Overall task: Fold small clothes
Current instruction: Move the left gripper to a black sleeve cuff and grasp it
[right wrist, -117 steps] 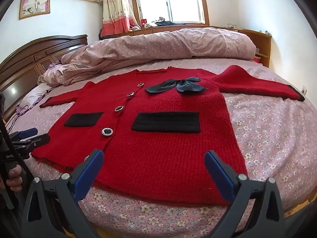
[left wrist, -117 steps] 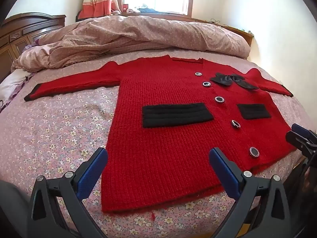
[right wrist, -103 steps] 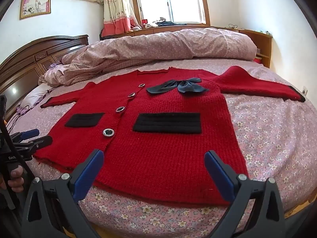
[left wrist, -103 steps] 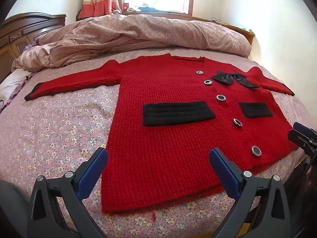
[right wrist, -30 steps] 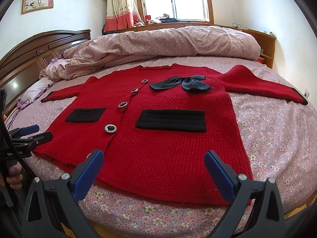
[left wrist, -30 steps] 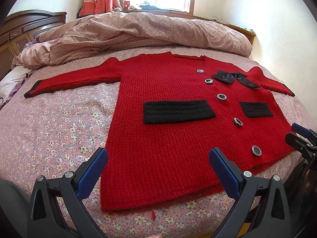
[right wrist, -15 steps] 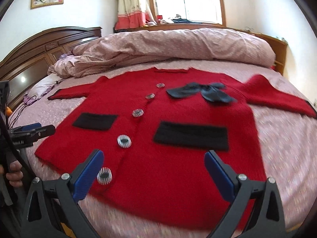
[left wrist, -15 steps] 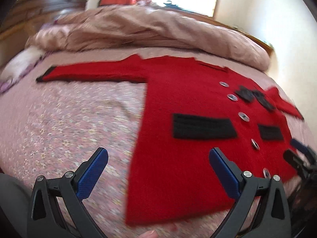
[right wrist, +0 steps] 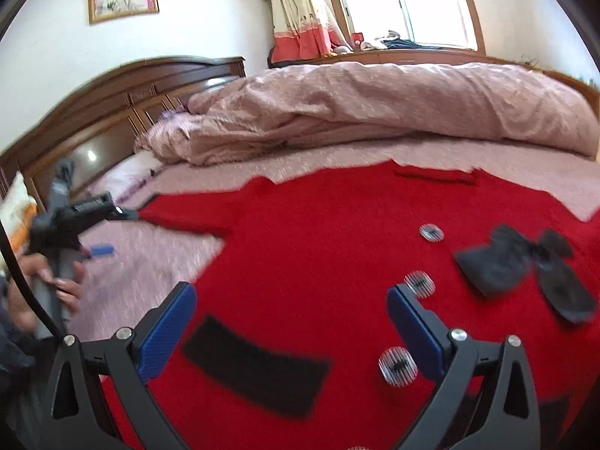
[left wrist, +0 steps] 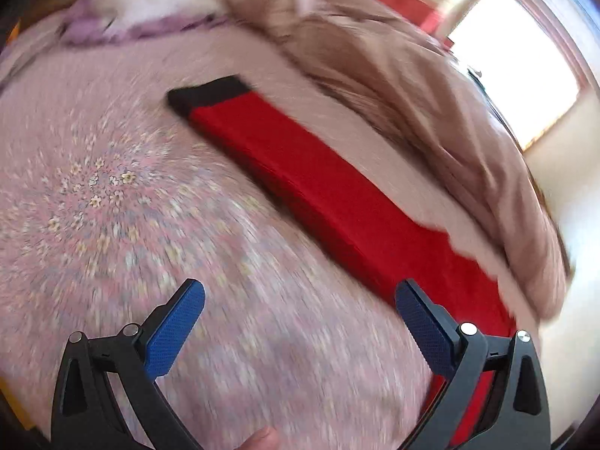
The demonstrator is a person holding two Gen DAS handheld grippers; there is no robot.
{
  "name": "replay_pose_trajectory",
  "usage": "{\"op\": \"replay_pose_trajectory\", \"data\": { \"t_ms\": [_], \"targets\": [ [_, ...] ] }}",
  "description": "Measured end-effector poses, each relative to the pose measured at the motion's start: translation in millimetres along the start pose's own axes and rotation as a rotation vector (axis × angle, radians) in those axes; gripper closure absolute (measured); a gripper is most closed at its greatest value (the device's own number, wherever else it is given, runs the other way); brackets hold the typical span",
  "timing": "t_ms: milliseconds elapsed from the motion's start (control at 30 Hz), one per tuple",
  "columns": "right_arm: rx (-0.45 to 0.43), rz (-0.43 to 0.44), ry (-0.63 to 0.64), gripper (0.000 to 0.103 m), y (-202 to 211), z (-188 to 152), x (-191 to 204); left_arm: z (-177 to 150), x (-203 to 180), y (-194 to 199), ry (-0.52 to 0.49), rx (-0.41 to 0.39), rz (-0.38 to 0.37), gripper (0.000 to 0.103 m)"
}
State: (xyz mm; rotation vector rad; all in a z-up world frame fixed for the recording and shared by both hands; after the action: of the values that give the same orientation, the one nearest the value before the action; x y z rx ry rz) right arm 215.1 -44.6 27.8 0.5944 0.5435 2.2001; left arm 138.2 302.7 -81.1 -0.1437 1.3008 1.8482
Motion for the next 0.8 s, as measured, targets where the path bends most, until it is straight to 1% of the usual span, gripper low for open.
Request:
{"op": "replay_pose_trajectory", "data": {
  "t_ms": [33,100,167,233,300,400,433,567,600,633,667,700,800],
  "targets": [
    [-0.003,0.015,-0.014,0.0,-6,5,1,7,8,-9,0.045,0.013,0.014,0.006],
    [0.002,0.051,-0.043,0.0,-19,15,4,18,13,-19,0.082,0.025,0.006,0.006],
    [0.005,0.06,-0.012,0.0,-30,18,8,34,18,-26,0.105,0.005,0.009,0.006],
    [0.015,0.045,0.038,0.0,-37,14,9,47,26,-35,0.141,-0.004,0.019,0.006],
    [0.038,0.058,0.037,0.0,-39,8,8,68,37,-46,0.205,-0.018,-0.011,0.006],
    [0.031,0.088,-0.032,0.0,-36,8,-5,95,53,-55,0.276,-0.067,-0.066,0.006],
    [0.03,0.092,-0.06,0.0,-36,8,-10,99,60,-55,0.304,-0.087,-0.086,0.006],
    [0.105,0.1,-0.211,0.0,-51,-3,-39,121,78,-54,0.409,-0.152,-0.169,0.006],
    [0.113,0.093,-0.234,0.0,-54,-6,-44,120,80,-51,0.423,-0.166,-0.178,0.007],
    [0.114,0.091,-0.275,0.0,-55,-8,-52,120,77,-52,0.424,-0.169,-0.169,0.01],
    [0.109,0.106,-0.29,0.0,-56,-8,-53,115,76,-51,0.426,-0.166,-0.15,0.018],
    [0.103,0.115,-0.294,0.0,-55,-8,-53,110,74,-51,0.425,-0.158,-0.144,0.022],
    [0.108,0.107,-0.271,0.0,-56,-8,-49,111,69,-56,0.38,-0.171,-0.116,0.022]
  ]
}}
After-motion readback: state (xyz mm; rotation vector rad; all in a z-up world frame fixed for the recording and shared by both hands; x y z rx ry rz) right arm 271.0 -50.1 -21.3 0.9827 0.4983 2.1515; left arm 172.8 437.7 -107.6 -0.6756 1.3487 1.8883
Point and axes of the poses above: each gripper's, at about its wrist camera, not at the fingertips, and y roughly against the way its jaws point, x to its left, z to its top, the point moved 8 cm from there along -y, roughly the way its jaws point, and after that the axes turned 3 degrees about -z, right-handed, at the moved point
